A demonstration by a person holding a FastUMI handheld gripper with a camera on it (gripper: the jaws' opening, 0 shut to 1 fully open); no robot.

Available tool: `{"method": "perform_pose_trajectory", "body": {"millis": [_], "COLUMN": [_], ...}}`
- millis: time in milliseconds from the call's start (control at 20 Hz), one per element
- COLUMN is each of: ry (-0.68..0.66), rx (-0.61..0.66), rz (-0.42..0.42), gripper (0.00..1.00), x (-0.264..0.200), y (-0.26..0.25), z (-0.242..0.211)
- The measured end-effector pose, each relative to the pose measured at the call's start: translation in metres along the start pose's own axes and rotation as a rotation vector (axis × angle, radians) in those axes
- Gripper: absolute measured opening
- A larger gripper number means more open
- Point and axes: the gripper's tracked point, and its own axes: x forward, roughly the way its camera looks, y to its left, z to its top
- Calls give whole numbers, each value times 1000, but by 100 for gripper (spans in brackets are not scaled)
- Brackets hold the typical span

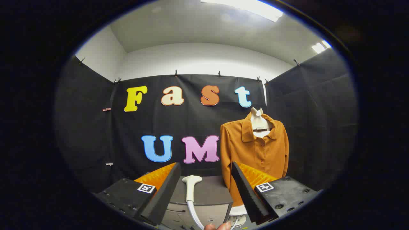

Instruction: Iron the clothes twice with a garment steamer, once on the left side and once on the right side.

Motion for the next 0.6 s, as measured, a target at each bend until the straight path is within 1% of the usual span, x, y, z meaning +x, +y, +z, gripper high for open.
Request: {"method": "perform_pose_trajectory", "body": {"millis": [350,600], "ry": [11,23], "rx": [2,-7], "rz": [-2,13], "gripper": [98,98], "x": [-4,-7], "y": [8,17], "z": [0,-3]}}
